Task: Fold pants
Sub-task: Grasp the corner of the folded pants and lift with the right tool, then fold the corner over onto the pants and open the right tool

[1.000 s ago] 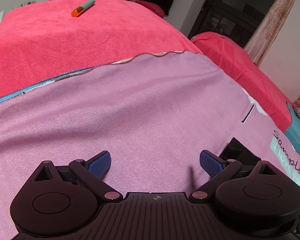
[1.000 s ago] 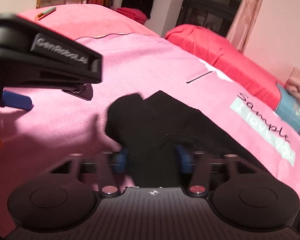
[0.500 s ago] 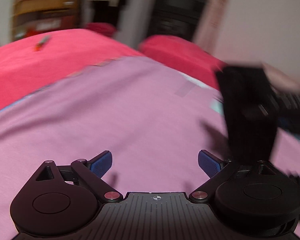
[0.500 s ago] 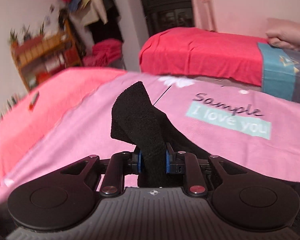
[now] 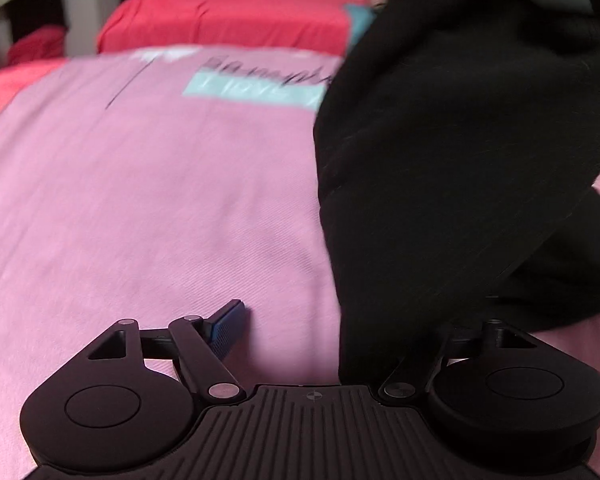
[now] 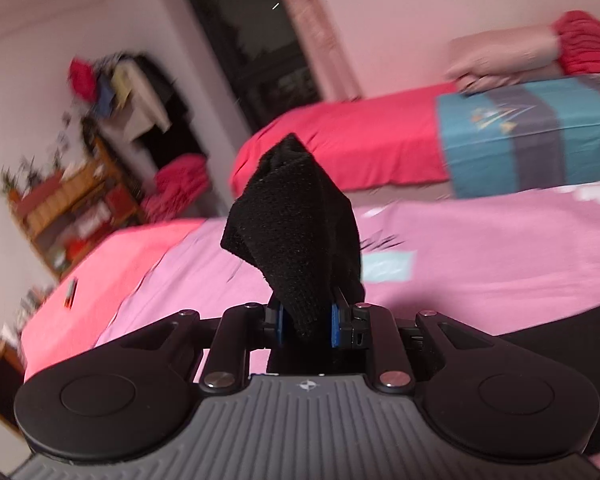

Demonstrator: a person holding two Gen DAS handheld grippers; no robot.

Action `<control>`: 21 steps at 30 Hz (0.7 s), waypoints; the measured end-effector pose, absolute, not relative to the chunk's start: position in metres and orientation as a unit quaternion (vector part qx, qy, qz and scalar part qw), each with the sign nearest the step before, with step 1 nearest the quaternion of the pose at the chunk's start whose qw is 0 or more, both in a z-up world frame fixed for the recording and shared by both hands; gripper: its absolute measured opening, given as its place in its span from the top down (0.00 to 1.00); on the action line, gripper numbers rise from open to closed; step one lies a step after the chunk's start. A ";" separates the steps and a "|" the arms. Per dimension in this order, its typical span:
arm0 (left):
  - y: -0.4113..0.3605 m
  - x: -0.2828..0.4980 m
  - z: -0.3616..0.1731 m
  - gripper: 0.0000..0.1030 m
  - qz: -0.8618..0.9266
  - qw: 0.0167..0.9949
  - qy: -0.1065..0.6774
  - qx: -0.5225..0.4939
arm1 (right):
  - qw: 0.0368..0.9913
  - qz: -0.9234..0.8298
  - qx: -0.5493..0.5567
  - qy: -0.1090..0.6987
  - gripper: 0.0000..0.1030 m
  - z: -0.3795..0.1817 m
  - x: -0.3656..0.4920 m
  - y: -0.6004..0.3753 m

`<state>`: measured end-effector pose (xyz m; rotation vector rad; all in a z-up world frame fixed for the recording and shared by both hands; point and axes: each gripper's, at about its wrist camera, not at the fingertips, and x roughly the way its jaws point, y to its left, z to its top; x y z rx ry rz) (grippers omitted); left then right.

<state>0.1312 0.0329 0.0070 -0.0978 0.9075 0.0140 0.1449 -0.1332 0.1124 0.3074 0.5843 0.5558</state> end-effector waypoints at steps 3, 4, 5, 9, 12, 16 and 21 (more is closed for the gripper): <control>0.017 0.123 0.018 0.00 -0.056 0.908 0.414 -0.028 | 0.920 0.232 0.172 0.266 0.77 0.109 0.141 -0.194; 0.014 0.121 0.019 0.00 -0.076 0.908 0.410 -0.021 | 0.922 0.218 0.181 0.266 0.77 0.103 0.139 -0.214; 0.011 0.117 0.019 0.00 -0.094 0.908 0.409 -0.014 | 0.921 0.204 0.193 0.270 0.77 0.093 0.139 -0.234; 0.011 0.101 0.022 0.00 -0.171 0.898 0.406 -0.012 | 0.919 0.109 0.196 0.324 0.76 0.030 0.143 -0.289; 0.024 0.089 0.037 0.00 -0.217 0.895 0.389 -0.031 | 0.901 0.109 0.230 0.350 0.74 -0.001 0.139 -0.314; 0.025 0.091 0.066 0.00 -0.202 0.916 0.346 -0.031 | 0.903 0.115 0.257 0.325 0.60 0.009 0.138 -0.324; 0.008 0.126 0.054 0.00 -0.160 0.917 0.362 -0.042 | 0.914 0.081 0.252 0.308 0.53 0.009 0.147 -0.317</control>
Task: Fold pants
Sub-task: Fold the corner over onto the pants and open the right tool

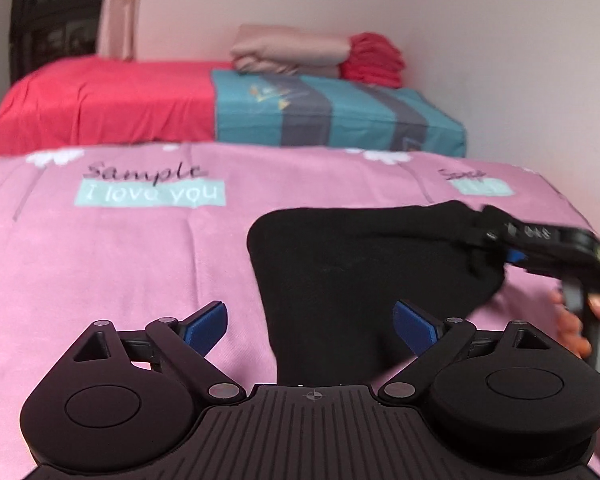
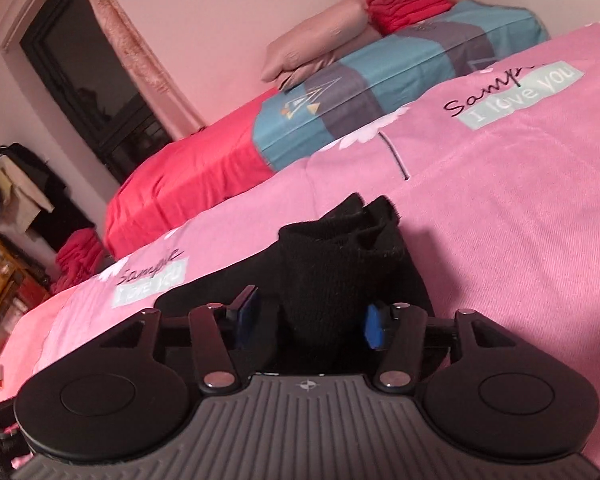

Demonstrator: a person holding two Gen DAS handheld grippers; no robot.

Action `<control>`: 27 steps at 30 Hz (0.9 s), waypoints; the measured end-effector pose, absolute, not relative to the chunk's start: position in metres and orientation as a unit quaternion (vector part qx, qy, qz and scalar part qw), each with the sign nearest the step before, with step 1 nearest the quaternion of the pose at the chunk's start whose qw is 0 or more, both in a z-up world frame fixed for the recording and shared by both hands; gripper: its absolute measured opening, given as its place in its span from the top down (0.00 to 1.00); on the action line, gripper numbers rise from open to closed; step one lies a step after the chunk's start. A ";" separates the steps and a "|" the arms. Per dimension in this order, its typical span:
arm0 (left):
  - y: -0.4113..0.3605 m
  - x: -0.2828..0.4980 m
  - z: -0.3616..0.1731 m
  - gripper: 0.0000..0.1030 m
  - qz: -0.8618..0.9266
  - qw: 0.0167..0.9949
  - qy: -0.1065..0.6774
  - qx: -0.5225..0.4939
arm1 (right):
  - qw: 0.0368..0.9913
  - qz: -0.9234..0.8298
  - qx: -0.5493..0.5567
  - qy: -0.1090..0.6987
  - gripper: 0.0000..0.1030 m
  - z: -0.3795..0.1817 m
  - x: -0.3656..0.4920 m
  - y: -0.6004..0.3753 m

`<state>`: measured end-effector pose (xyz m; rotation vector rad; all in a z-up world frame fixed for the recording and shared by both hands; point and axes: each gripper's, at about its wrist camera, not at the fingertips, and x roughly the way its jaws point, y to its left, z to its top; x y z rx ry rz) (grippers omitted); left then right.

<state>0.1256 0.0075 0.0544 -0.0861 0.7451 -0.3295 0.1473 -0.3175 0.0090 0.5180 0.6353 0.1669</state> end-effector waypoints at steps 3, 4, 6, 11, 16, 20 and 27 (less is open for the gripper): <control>-0.001 0.155 0.025 0.00 -0.129 0.903 0.407 -0.043 | 0.916 0.046 0.259 0.303 0.64 0.005 0.144 -0.333; -0.002 0.162 0.016 0.00 -0.123 0.898 0.421 -0.044 | 0.915 0.040 0.272 0.296 0.63 0.006 0.141 -0.336; 0.004 0.163 0.004 0.00 -0.131 0.890 0.432 -0.064 | 0.923 0.007 0.263 0.281 0.50 0.012 0.134 -0.344; 0.016 0.166 -0.003 0.00 -0.143 0.883 0.435 -0.101 | 0.950 -0.074 0.199 0.228 0.30 0.029 0.115 -0.349; 0.016 0.166 -0.006 0.00 -0.141 0.882 0.439 -0.101 | 0.951 0.024 0.112 0.286 0.32 0.014 0.124 -0.312; 0.019 0.164 -0.006 0.00 -0.143 0.879 0.443 -0.104 | 0.928 -0.037 0.201 0.313 0.29 0.001 0.137 -0.335; 0.008 0.165 0.002 0.00 -0.135 0.887 0.436 -0.073 | 0.968 0.003 0.074 0.241 0.21 0.033 0.150 -0.285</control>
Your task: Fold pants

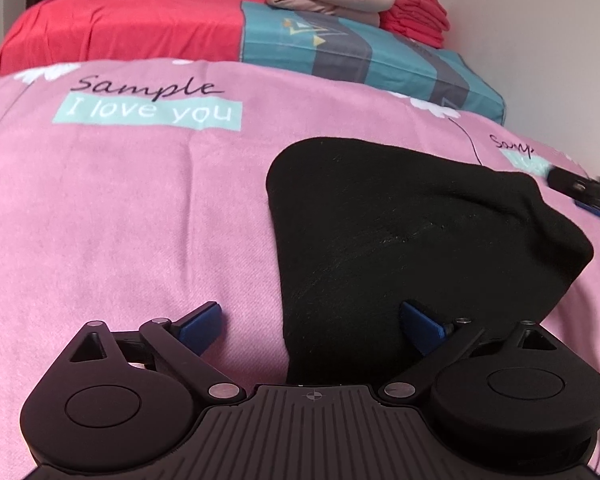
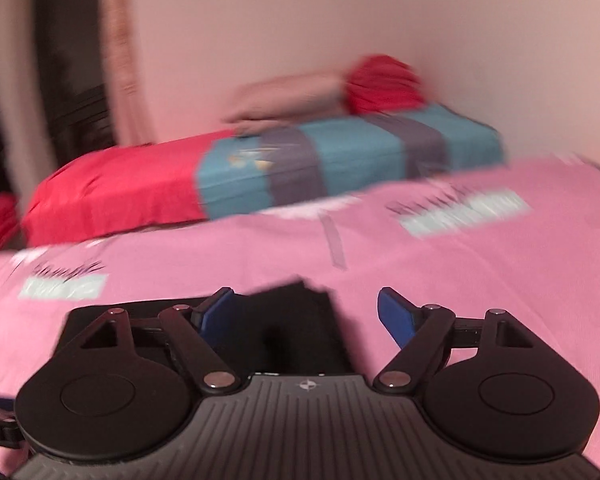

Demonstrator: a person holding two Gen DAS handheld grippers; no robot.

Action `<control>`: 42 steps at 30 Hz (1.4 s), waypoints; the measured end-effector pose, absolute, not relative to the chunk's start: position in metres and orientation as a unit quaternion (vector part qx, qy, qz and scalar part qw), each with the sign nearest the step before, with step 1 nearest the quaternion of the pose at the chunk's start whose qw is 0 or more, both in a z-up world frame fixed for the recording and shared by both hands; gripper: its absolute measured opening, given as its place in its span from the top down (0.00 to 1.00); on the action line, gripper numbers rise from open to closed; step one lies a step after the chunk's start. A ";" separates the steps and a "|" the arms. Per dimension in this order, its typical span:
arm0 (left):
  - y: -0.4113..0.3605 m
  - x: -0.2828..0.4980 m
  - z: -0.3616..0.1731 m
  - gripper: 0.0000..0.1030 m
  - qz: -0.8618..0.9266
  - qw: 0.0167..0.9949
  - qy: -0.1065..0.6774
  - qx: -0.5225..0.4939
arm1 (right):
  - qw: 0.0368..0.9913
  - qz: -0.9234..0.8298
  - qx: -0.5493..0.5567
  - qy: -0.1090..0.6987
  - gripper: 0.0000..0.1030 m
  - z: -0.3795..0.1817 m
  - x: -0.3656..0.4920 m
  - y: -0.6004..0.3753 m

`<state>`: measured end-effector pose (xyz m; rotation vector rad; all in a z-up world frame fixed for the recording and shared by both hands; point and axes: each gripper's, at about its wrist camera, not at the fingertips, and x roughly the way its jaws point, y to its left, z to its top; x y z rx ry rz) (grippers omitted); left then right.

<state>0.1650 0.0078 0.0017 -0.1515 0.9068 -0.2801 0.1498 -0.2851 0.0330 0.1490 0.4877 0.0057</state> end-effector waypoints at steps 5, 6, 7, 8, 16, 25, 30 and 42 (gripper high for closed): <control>0.006 0.172 0.003 0.00 -0.124 0.886 0.442 -0.064 | 0.940 -0.044 0.074 0.330 0.25 0.008 0.202 -0.296; 0.005 0.173 0.003 0.00 -0.124 0.886 0.443 -0.061 | 0.936 -0.040 0.125 0.327 0.25 0.009 0.199 -0.309; 0.005 0.173 0.003 0.00 -0.123 0.886 0.443 -0.058 | 0.931 -0.033 0.162 0.324 0.26 0.010 0.195 -0.318; 0.004 0.174 0.003 0.00 -0.123 0.886 0.444 -0.055 | 0.929 -0.032 0.176 0.325 0.25 0.009 0.189 -0.322; 0.000 0.175 0.010 0.00 -0.130 0.885 0.444 -0.043 | 0.876 0.050 0.262 0.401 0.16 -0.014 0.171 -0.357; -0.002 0.195 0.001 0.00 -0.208 0.863 0.454 -0.079 | 0.859 0.114 0.268 0.421 0.06 -0.017 0.178 -0.352; -0.014 0.209 -0.016 0.00 -0.245 0.840 0.471 -0.116 | 0.878 0.106 0.250 0.394 0.32 -0.017 0.175 -0.331; -0.022 0.095 0.064 0.00 -0.318 0.849 0.410 -0.099 | 0.877 0.173 0.297 0.335 0.60 0.045 0.069 -0.348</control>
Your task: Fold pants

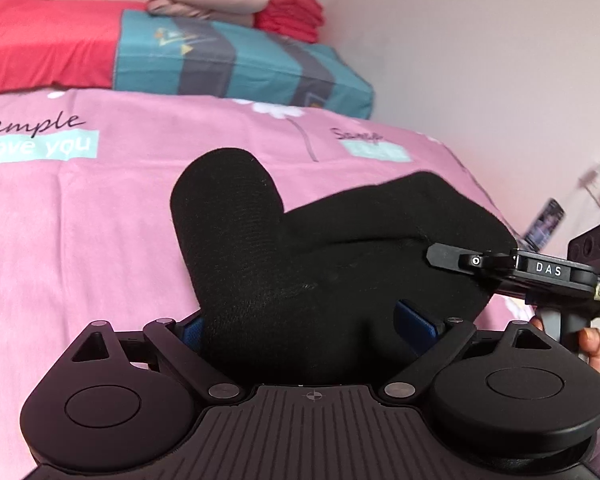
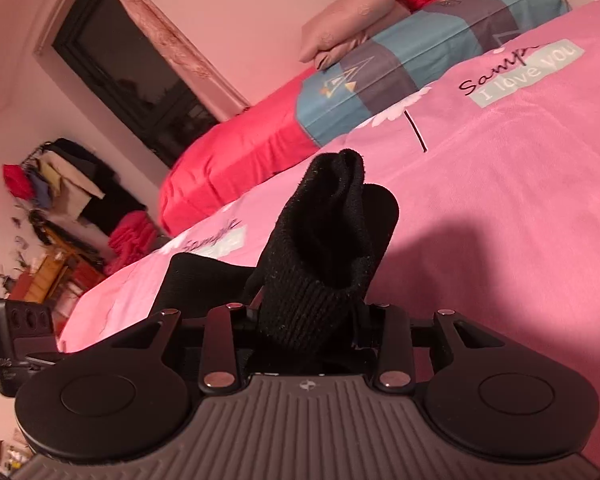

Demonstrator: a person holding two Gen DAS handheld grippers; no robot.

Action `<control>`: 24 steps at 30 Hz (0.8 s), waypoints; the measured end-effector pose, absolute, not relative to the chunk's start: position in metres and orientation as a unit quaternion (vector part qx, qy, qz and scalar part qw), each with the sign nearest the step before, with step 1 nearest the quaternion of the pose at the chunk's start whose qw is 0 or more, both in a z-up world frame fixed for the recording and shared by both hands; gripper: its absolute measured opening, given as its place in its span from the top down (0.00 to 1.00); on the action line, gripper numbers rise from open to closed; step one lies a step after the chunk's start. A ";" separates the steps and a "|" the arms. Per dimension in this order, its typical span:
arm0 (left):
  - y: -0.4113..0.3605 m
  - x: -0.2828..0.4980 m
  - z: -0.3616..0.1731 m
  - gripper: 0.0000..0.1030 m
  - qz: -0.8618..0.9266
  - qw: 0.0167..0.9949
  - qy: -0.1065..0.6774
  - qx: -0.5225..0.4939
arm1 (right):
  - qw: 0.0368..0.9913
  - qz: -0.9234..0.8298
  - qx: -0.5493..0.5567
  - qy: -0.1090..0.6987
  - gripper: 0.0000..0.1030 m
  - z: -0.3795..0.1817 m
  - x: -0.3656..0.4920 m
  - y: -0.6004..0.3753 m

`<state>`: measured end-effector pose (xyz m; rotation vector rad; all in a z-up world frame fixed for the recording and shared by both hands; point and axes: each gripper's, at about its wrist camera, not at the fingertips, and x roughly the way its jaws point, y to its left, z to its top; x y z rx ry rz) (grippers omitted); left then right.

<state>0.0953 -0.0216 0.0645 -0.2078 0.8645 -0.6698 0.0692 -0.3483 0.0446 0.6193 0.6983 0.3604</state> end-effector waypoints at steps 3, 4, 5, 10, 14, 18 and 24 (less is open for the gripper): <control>-0.026 0.076 0.040 0.00 -0.282 0.852 0.435 -0.071 | 0.867 0.175 0.310 0.349 0.50 0.031 0.043 -0.365; -0.029 0.073 0.027 0.00 -0.252 0.855 0.450 -0.055 | 0.868 0.155 0.298 0.366 0.46 0.020 0.040 -0.368; -0.030 0.072 0.015 0.00 -0.220 0.857 0.465 -0.039 | 0.872 0.116 0.279 0.384 0.42 0.011 0.037 -0.371; -0.018 0.061 0.005 0.00 -0.186 0.861 0.466 -0.085 | 0.924 0.038 0.227 0.304 0.32 0.031 0.011 -0.375; -0.030 0.053 0.011 0.00 -0.165 0.875 0.452 -0.051 | 0.956 0.057 0.110 0.265 0.24 0.053 0.017 -0.331; -0.021 0.042 0.020 0.00 -0.143 0.880 0.452 -0.030 | 0.943 0.007 0.073 0.326 0.27 0.024 0.046 -0.319; -0.003 0.009 0.055 0.00 -0.075 0.912 0.401 0.054 | 0.935 -0.006 0.160 0.317 0.20 0.029 0.004 -0.355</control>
